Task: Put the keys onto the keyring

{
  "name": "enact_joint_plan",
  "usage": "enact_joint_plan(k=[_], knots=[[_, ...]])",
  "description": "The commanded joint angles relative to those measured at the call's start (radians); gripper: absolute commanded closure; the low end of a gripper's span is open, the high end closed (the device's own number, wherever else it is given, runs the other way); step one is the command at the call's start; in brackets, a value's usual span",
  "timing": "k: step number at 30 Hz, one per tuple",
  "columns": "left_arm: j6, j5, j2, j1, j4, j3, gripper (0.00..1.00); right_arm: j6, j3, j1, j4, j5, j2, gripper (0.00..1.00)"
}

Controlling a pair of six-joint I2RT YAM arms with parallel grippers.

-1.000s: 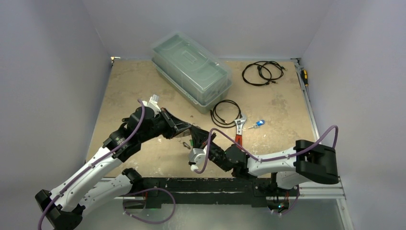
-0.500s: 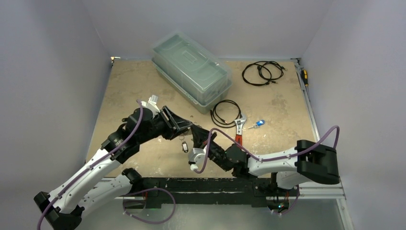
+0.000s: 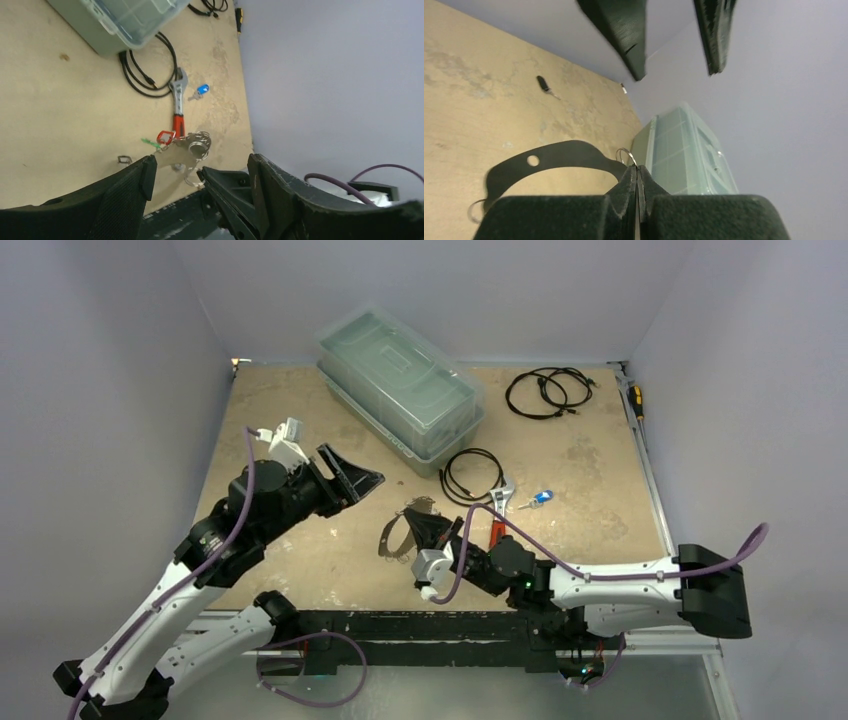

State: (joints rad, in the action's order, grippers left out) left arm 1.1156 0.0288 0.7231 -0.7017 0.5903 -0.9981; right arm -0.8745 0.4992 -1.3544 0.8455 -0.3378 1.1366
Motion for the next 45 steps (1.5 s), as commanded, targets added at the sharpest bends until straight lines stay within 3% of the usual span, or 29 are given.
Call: enact_joint_plan(k=[1, 8, 11, 16, 24, 45], knots=[[-0.371, 0.093, -0.027, -0.004, -0.012, -0.060, 0.31, 0.062, 0.065, 0.003, -0.141, 0.059, -0.060, 1.00], [-0.794, 0.032, -0.155, -0.003, -0.189, 0.083, 0.35, 0.098, 0.108, 0.009, -0.285, 0.079, -0.109, 1.00], [-0.926, -0.071, -0.228, -0.003, -0.289, 0.158, 0.36, 0.107, 0.107, 0.009, -0.296, 0.089, -0.120, 1.00], [-1.095, -0.286, -0.247, -0.003, -0.363, 0.205, 0.47, 0.109, 0.114, 0.009, -0.310, 0.092, -0.119, 1.00], [-1.188, -0.471, -0.209, -0.004, -0.384, 0.235, 0.52, 0.112, 0.137, 0.009, -0.346, 0.078, -0.114, 1.00], [-1.291, -0.634, -0.149, -0.004, -0.430, 0.328, 0.61, 0.140, 0.248, 0.009, -0.484, 0.027, -0.058, 1.00]])
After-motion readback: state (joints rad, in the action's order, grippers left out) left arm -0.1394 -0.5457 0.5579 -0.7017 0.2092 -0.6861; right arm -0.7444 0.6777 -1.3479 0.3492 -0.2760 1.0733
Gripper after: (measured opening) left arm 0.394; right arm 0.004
